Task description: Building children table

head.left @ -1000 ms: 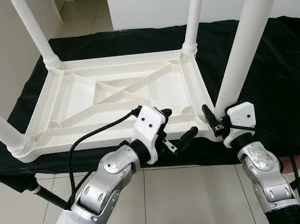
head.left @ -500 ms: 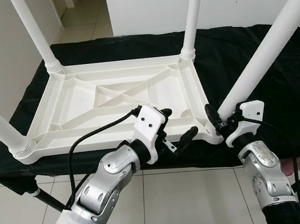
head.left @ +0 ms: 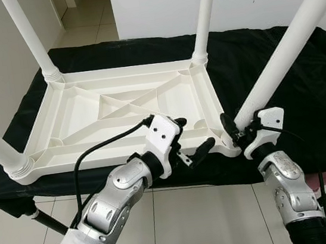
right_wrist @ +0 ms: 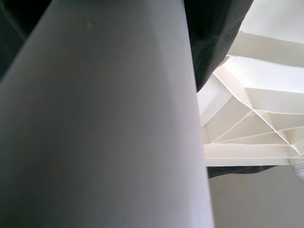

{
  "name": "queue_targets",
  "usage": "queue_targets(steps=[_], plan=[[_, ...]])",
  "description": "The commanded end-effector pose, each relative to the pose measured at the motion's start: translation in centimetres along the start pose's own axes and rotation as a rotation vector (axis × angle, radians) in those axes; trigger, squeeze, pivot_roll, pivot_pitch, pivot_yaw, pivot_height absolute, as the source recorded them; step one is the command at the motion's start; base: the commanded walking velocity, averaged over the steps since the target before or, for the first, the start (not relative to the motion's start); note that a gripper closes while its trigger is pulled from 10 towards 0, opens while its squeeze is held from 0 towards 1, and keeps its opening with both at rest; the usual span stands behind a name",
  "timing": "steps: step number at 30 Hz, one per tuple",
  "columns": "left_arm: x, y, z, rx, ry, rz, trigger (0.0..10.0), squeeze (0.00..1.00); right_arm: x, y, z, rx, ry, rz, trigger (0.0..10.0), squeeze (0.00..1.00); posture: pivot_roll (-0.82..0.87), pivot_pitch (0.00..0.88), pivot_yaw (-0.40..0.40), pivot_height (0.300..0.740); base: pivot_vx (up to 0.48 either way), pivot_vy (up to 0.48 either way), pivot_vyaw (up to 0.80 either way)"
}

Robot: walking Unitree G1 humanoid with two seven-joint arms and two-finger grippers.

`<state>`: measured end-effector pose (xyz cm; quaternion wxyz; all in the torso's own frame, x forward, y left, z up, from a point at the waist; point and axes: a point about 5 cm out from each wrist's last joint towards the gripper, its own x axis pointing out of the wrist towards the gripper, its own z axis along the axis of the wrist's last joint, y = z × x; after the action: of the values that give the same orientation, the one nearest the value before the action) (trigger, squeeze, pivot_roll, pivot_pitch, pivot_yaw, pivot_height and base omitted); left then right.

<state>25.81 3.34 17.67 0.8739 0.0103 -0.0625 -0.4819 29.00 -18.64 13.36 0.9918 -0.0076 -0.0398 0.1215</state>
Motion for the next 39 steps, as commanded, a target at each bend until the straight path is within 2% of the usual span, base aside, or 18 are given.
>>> queue_targets(steps=[1,6,13,17,21,23,26,28,30,33,39], plan=[[-0.1,-0.4,0.3,0.02,-0.005,-0.077,10.0,0.0,-1.4,-0.1,-4.4,-0.039,0.27,0.019,10.0,0.0,-0.1,0.087,0.057,0.74,0.0,0.0,0.0],[-0.1,-0.4,0.3,0.02,-0.007,-0.073,10.0,0.0,-1.5,-0.2,-4.9,-0.091,0.315,0.057,10.0,0.0,-0.1,0.087,0.057,0.74,0.0,0.0,0.0],[-0.2,-0.4,0.3,0.022,-0.006,-0.073,10.0,0.0,-1.1,-0.4,-4.5,-0.188,0.313,0.095,10.0,0.0,-0.09,0.082,0.055,0.74,0.0,0.0,0.0],[-0.2,-0.4,0.3,0.022,-0.005,-0.074,10.0,0.0,-1.1,-0.4,-4.4,-0.203,0.31,0.104,10.0,0.0,-0.09,0.082,0.055,0.74,0.0,0.0,0.0],[-0.2,-0.4,0.3,0.025,-0.005,-0.074,10.0,0.0,-1.3,0.1,-3.4,-0.248,0.201,0.172,10.0,0.0,-0.09,0.08,0.056,0.74,0.0,0.0,0.0],[-0.2,-0.4,0.3,0.027,-0.005,-0.076,10.0,0.0,-1.7,0.2,-3.2,-0.223,0.146,0.17,10.0,0.0,-0.09,0.08,0.056,0.74,0.0,0.0,0.0],[-0.2,-0.4,0.3,0.028,-0.006,-0.076,10.0,0.0,-1.9,0.0,-3.4,-0.194,0.14,0.154,10.0,0.0,-0.1,0.072,0.054,0.74,0.0,0.0,0.0],[-0.2,-0.5,0.4,0.029,-0.007,-0.077,10.0,0.0,-2.3,-0.3,-3.5,-0.108,0.107,0.119,10.0,0.0,-0.1,0.072,0.054,0.74,0.0,0.0,0.0],[-0.2,-0.5,0.4,0.029,-0.007,-0.077,10.0,0.0,-2.3,-0.3,-3.5,-0.108,0.107,0.119,10.0,0.0,-0.1,0.072,0.054,0.74,0.0,0.0,0.0],[-0.2,-0.5,0.4,0.03,-0.007,-0.081,10.0,0.0,-2.3,-0.9,-4.2,-0.031,0.146,0.056,10.0,0.0,-0.1,0.064,0.062,0.74,0.0,0.0,0.0],[-0.2,-0.5,0.3,0.03,-0.006,-0.086,10.0,0.0,-1.8,-1.4,-4.6,-0.033,0.209,0.009,10.0,0.0,-0.1,0.063,0.066,0.74,0.0,0.0,0.0]])
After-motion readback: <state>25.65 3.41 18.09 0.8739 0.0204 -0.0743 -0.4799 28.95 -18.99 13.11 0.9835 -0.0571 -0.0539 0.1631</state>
